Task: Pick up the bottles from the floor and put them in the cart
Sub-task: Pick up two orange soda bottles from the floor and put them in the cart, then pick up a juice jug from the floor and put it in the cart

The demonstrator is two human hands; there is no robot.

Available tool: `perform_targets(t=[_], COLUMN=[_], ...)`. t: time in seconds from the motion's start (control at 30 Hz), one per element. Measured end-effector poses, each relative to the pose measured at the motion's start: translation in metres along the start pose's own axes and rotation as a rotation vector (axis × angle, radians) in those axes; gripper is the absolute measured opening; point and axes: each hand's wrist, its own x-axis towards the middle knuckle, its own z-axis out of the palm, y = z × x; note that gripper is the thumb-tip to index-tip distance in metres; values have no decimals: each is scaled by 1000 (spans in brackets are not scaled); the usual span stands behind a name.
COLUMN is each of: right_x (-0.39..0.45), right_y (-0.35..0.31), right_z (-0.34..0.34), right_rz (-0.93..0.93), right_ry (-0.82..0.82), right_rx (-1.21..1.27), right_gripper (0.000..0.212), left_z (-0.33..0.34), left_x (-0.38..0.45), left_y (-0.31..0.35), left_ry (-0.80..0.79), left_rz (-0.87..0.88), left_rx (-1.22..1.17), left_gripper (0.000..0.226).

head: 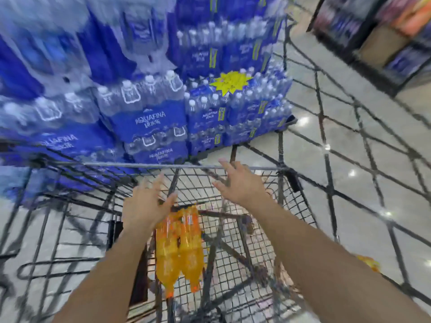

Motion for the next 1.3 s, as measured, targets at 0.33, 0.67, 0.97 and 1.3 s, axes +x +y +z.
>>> perform_targets(t=[0.33,0.67,0.97,1.3], right_x=[-213,-609,-932,-1015], right_y=[82,126,85,204], right_z=[-306,-452,-469,-391], right_rz=[327,931,1566,1734], right_ry=[560,717,807,608], right_rx=[-185,-461,-589,-409], right_gripper=[71,77,74,80], left_z=[-231,-301,-315,-274], left_x=[-46,-234,-478,-638], left_y=[186,441,604,728], left_ry=[279,299,255,279], left_rz=[447,1076,1534,1730], left_rx=[-48,-187,-331,-443], left_gripper=[80,89,93,83])
